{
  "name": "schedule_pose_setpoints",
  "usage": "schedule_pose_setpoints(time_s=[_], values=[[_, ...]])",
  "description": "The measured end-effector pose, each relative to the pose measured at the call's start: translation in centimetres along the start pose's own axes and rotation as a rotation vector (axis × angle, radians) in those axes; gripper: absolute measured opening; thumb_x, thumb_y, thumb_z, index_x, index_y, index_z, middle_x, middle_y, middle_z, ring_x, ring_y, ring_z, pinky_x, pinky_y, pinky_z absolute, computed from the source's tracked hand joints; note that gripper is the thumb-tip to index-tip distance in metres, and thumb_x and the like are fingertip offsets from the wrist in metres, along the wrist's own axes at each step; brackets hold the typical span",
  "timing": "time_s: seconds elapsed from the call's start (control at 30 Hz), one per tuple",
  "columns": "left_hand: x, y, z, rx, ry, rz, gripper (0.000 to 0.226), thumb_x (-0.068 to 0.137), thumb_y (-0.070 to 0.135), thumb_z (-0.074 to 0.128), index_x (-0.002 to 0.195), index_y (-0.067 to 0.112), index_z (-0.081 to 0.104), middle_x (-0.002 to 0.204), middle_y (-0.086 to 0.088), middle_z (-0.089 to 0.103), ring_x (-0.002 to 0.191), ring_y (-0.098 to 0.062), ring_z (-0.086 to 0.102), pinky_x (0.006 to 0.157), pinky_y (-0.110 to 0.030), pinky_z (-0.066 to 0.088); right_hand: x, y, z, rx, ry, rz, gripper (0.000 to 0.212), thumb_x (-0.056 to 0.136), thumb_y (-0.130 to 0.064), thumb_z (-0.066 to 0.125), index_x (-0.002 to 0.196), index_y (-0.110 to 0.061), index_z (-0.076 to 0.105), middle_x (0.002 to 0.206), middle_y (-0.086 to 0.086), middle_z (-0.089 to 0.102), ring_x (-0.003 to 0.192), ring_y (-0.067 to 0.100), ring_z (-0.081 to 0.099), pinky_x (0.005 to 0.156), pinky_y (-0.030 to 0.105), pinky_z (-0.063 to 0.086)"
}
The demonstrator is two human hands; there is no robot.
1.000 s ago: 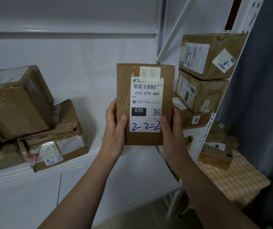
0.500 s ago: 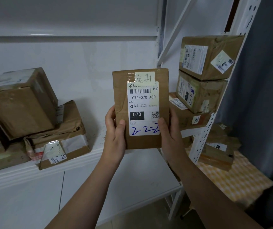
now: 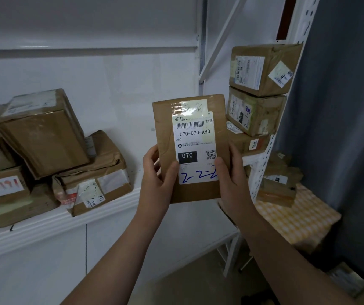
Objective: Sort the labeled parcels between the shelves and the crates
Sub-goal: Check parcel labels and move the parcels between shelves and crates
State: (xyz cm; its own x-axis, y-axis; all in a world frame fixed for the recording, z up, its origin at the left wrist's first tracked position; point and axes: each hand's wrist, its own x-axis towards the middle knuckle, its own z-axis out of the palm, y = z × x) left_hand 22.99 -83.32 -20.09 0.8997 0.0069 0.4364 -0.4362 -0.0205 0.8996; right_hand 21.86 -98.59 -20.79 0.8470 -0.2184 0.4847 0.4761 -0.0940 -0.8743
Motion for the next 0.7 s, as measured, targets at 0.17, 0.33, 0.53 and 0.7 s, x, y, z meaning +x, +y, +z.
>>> schedule_pose_setpoints(time_s=[0.17,0.33,0.53,0.7], values=[[-3.5,0.3,-1.4,0.026,-0.108,-0.019,0.052,0.082,0.042,0.056,0.127,0.035,0.033,0.122,0.02,0.047,0.111,-0.006,0.055,0.082,-0.016,0.054,-5.5,-1.3,-0.1,-0.038,0.067,0.05,0.046,0.092,-0.034,0.05,0.136,-0.031,0.036,0.124,-0.016,0.059,0.112,0.007,0.06,0.084,0.026,0.055],[-8.8,-0.5,-0.6,-0.029,-0.229,-0.086,0.044,0.09,0.034,0.056,0.127,0.038,0.033,0.122,0.022,0.05,0.11,-0.001,0.057,0.074,-0.013,0.053,-12.8,-2.8,-1.6,-0.102,0.184,0.128,0.047,0.092,-0.034,0.052,0.136,-0.028,0.035,0.122,-0.003,0.061,0.105,0.009,0.064,0.077,0.019,0.054],[-15.2,-0.2,2.6,-0.111,-0.394,-0.174,0.043,0.092,0.029,0.058,0.128,0.035,0.037,0.126,0.015,0.054,0.108,0.0,0.059,0.078,-0.018,0.054,-20.4,-4.6,-5.8,-0.206,0.375,0.248,0.047,0.094,-0.037,0.054,0.136,-0.035,0.032,0.108,-0.023,0.061,0.095,-0.011,0.061,0.069,0.007,0.048],[-19.8,1.6,6.8,-0.12,-0.509,-0.186,0.04,0.093,0.028,0.057,0.127,0.035,0.037,0.114,0.021,0.056,0.097,0.009,0.06,0.067,-0.009,0.049,-25.7,-6.9,-10.1,-0.234,0.486,0.293,0.056,0.092,-0.028,0.061,0.14,-0.026,0.032,0.112,-0.021,0.06,0.098,-0.007,0.062,0.072,0.01,0.05]])
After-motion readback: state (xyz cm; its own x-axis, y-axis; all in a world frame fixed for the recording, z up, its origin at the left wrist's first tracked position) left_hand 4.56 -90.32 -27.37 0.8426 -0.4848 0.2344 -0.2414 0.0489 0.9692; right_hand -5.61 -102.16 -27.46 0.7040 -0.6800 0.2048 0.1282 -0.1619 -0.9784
